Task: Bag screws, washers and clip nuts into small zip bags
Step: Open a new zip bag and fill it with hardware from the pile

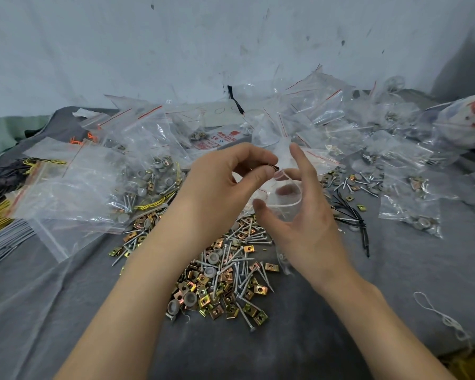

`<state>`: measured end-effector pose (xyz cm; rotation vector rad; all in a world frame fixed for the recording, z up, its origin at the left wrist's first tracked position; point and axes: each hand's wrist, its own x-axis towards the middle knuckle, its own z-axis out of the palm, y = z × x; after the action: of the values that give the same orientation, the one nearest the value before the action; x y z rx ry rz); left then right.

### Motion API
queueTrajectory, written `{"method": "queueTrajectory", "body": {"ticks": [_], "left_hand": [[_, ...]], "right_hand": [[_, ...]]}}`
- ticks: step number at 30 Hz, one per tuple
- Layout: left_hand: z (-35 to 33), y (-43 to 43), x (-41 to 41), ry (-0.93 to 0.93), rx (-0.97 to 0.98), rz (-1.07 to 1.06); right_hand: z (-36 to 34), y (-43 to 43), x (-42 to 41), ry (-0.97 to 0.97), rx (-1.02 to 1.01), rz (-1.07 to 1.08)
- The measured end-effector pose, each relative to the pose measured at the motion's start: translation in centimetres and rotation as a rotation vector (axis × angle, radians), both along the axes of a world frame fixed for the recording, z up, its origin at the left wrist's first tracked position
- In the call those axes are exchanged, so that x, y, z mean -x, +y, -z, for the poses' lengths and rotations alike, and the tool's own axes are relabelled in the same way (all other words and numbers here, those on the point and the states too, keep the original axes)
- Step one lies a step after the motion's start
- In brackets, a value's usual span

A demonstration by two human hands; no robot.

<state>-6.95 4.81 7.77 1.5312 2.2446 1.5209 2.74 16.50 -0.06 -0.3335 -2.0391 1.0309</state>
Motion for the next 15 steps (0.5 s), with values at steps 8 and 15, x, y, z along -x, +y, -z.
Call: {"method": "queueTrajectory", "body": {"ticks": [8, 15], "left_hand": [[-0.2, 0.2, -0.2, 0.097, 0.075, 0.010], [0.5, -0.5, 1.9, 0.015, 0.043, -0.120]], "right_hand": [[-0.1, 0.1, 0.0, -0.008, 0.016, -0.035], [0.4, 0.5, 0.0, -0.013, 0.054, -0.004]]}}
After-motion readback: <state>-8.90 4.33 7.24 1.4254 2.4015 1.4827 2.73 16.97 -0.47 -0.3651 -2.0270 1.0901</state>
